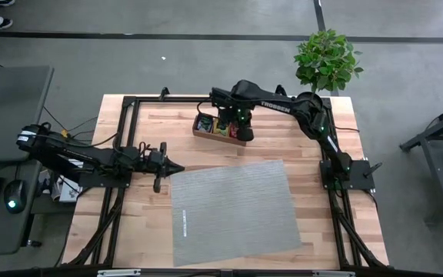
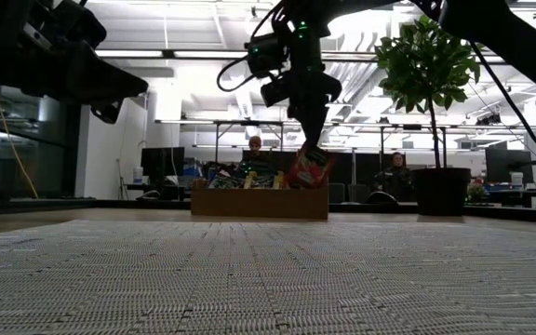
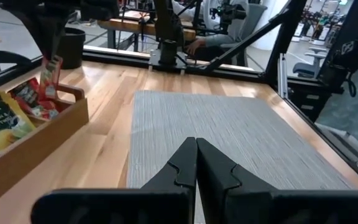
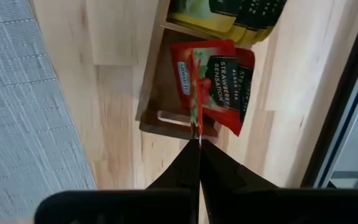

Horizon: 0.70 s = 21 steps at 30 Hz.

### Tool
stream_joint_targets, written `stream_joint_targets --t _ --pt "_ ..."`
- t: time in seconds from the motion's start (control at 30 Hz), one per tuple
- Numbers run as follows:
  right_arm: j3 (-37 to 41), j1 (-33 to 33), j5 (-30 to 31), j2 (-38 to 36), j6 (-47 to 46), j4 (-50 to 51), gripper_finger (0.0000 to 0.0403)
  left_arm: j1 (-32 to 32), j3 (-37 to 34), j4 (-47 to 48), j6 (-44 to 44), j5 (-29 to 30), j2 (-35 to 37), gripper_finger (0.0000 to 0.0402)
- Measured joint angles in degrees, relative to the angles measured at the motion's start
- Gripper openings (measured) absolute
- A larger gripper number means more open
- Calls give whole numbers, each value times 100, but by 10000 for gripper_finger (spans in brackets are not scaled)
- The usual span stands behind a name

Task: Pick & Place Tea
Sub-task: Put the red tea bag into the right section of the wooden organizer, then return to Home Position

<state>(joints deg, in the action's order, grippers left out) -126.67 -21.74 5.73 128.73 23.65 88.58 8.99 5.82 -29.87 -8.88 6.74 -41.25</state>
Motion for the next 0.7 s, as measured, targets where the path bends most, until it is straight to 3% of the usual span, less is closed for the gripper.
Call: stream_joint_targets --t 0.4,0.7 --pt "7 0 12 0 -266 13 42 0 0 -1 10 -190 0 1" --pt "9 5 -38 -30 -1117 -130 81 0 2 -2 109 -188 0 1"
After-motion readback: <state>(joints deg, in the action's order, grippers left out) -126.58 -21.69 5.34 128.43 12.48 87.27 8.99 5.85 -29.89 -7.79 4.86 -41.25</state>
